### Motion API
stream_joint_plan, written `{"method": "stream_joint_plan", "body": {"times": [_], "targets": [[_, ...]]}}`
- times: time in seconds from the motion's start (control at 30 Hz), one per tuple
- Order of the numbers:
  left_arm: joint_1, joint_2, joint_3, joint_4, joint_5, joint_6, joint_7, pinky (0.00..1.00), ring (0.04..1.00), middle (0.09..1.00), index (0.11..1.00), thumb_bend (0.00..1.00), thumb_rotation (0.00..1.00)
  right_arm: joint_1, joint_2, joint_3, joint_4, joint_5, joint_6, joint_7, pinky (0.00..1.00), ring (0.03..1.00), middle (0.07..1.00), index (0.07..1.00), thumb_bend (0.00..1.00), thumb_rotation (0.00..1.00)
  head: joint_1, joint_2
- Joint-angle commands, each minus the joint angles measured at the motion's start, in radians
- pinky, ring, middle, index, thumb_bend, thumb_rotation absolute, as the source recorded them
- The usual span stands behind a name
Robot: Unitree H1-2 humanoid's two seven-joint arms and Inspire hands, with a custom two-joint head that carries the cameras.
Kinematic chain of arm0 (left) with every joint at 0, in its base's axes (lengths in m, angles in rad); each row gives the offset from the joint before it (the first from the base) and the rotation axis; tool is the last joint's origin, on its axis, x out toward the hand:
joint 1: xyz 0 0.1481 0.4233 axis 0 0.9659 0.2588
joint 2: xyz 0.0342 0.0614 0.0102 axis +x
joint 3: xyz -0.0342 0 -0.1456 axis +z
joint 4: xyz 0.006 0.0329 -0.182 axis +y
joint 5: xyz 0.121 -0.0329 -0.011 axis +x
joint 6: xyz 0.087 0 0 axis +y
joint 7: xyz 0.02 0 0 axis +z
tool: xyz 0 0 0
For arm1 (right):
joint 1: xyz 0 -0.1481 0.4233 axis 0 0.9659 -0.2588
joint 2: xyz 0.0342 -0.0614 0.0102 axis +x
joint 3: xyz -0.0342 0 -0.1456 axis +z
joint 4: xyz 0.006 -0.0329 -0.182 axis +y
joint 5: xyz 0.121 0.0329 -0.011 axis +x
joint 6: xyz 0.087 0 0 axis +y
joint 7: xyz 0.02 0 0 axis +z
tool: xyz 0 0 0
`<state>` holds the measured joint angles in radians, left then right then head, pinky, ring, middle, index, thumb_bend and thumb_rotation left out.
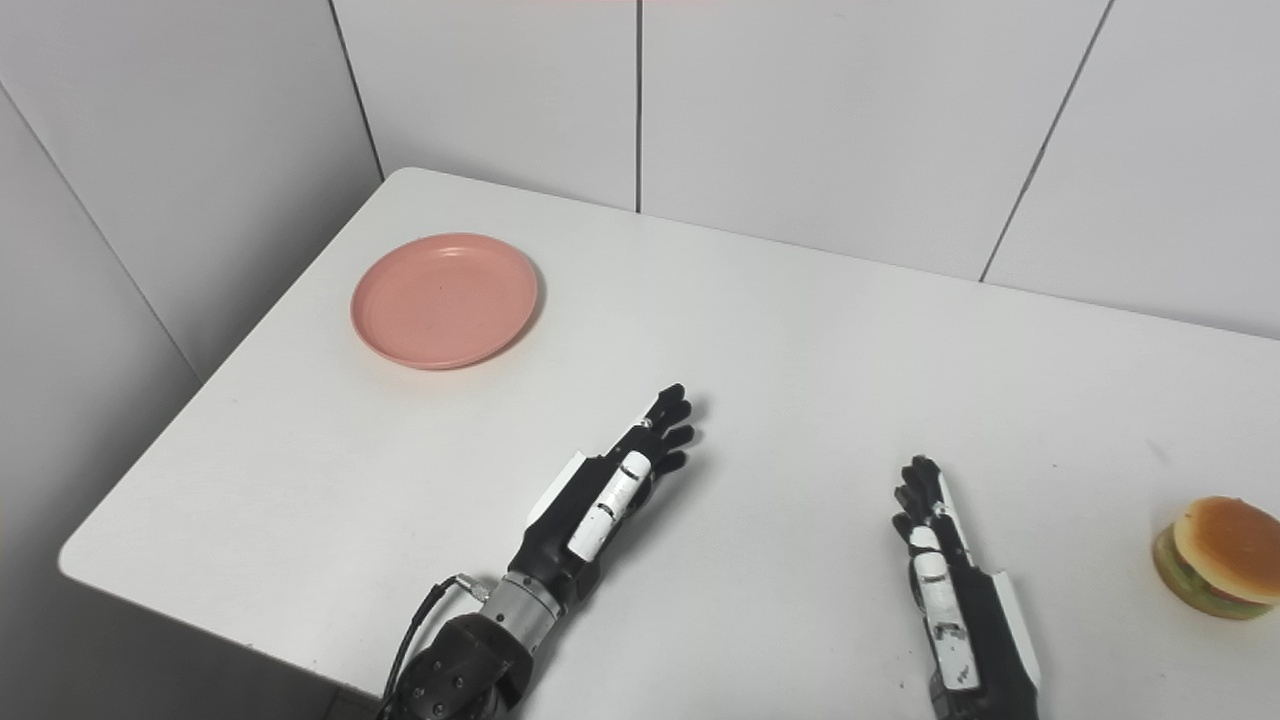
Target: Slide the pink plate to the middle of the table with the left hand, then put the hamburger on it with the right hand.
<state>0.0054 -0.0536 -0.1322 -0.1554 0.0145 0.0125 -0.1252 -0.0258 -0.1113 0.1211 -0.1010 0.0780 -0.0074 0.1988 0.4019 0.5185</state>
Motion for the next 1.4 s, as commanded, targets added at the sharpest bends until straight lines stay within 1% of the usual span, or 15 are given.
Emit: {"method": "stream_joint_plan", "body": {"times": [0.0, 0.07, 0.17, 0.33, 0.5, 0.67, 0.77, 0.9, 0.93, 1.03, 1.2, 1.27, 1.3, 1.37], "targets": [[-0.034, -0.001, 0.007, -0.064, -0.017, 0.002, 0.003, 0.95, 0.963, 0.988, 0.985, 0.49, 1.0, 0.01, 0.005, -0.003, 0.018, 0.008, 0.034, 0.001, 1.0, 1.0, 1.0, 1.0, 0.14, 1.0, 0.0, 0.001], [-0.05, 0.01, 0.013, -0.08, -0.018, 0.003, 0.002, 0.96, 0.965, 0.989, 0.985, 0.51, 1.0, 0.01, 0.006, -0.003, 0.016, 0.008, 0.037, 0.002, 1.0, 1.0, 1.0, 1.0, 0.14, 1.0, 0.002, 0.001], [-0.073, 0.022, 0.025, -0.098, -0.013, 0.006, 0.005, 0.94, 0.955, 0.982, 0.983, 0.53, 1.0, 0.01, 0.004, -0.003, 0.018, 0.006, 0.036, 0.003, 1.0, 1.0, 1.0, 1.0, 0.15, 1.0, 0.003, 0.003], [-0.119, 0.046, 0.059, -0.126, -0.028, 0.033, 0.007, 0.95, 0.959, 0.983, 0.986, 0.54, 1.0, 0.008, 0.004, -0.003, 0.022, 0.009, 0.031, 0.007, 1.0, 1.0, 1.0, 1.0, 0.15, 1.0, 0.005, 0.003], [-0.16, 0.05, 0.108, -0.151, -0.043, 0.058, 0.029, 0.95, 0.958, 0.979, 0.984, 0.51, 1.0, 0.007, 0.002, -0.003, 0.019, 0.007, 0.038, 0.005, 1.0, 1.0, 1.0, 1.0, 0.14, 1.0, 0.009, 0.001], [-0.199, 0.076, 0.153, -0.178, -0.047, 0.074, 0.044, 0.96, 0.955, 0.977, 0.983, 0.47, 1.0, 0.006, 0.002, -0.004, 0.019, 0.009, 0.043, 0.004, 1.0, 1.0, 1.0, 1.0, 0.15, 1.0, 0.012, -0.001], [-0.227, 0.106, 0.186, -0.168, -0.06, 0.057, 0.043, 0.97, 0.959, 0.979, 0.982, 0.46, 1.0, 0.008, 0.003, -0.005, 0.016, 0.007, 0.044, 0.001, 1.0, 1.0, 1.0, 1.0, 0.15, 1.0, 0.017, -0.004], [-0.263, 0.139, 0.23, -0.138, -0.055, 0.036, 0.059, 0.94, 0.939, 0.959, 0.957, 0.47, 1.0, 0.009, 0.001, -0.006, 0.014, 0.012, 0.047, 0.003, 1.0, 1.0, 1.0, 1.0, 0.15, 1.0, 0.025, -0.007], [-0.271, 0.147, 0.238, -0.13, -0.06, 0.034, 0.059, 0.95, 0.944, 0.963, 0.961, 0.47, 1.0, 0.009, 0.001, -0.006, 0.014, 0.013, 0.047, 0.004, 1.0, 1.0, 1.0, 1.0, 0.15, 1.0, 0.025, -0.007], [-0.293, 0.175, 0.266, -0.107, -0.076, 0.037, 0.059, 0.96, 0.949, 0.964, 0.963, 0.49, 1.0, 0.011, 0.002, -0.007, 0.012, 0.013, 0.043, 0.003, 1.0, 1.0, 1.0, 1.0, 0.13, 1.0, 0.026, -0.008], [-0.333, 0.212, 0.323, -0.073, -0.105, 0.046, 0.083, 0.94, 0.946, 0.952, 0.948, 0.5, 1.0, 0.014, 0.001, -0.008, 0.003, 0.021, 0.056, 0.006, 1.0, 1.0, 1.0, 1.0, 0.12, 1.0, 0.026, -0.007], [-0.352, 0.222, 0.346, -0.062, -0.121, 0.061, 0.092, 0.93, 0.941, 0.948, 0.934, 0.47, 1.0, 0.015, 0.001, -0.007, 0.001, 0.02, 0.057, 0.005, 1.0, 1.0, 1.0, 1.0, 0.12, 1.0, 0.026, -0.007], [-0.362, 0.229, 0.356, -0.056, -0.127, 0.067, 0.097, 0.93, 0.935, 0.941, 0.927, 0.44, 1.0, 0.015, 0.001, -0.007, 0.001, 0.019, 0.055, 0.004, 1.0, 1.0, 1.0, 1.0, 0.12, 1.0, 0.026, -0.007], [-0.378, 0.244, 0.368, -0.041, -0.135, 0.071, 0.099, 0.94, 0.933, 0.937, 0.924, 0.43, 1.0, 0.016, -0.001, -0.007, 0.003, 0.016, 0.048, 0.004, 1.0, 1.0, 1.0, 1.0, 0.12, 1.0, 0.028, -0.008]]}}
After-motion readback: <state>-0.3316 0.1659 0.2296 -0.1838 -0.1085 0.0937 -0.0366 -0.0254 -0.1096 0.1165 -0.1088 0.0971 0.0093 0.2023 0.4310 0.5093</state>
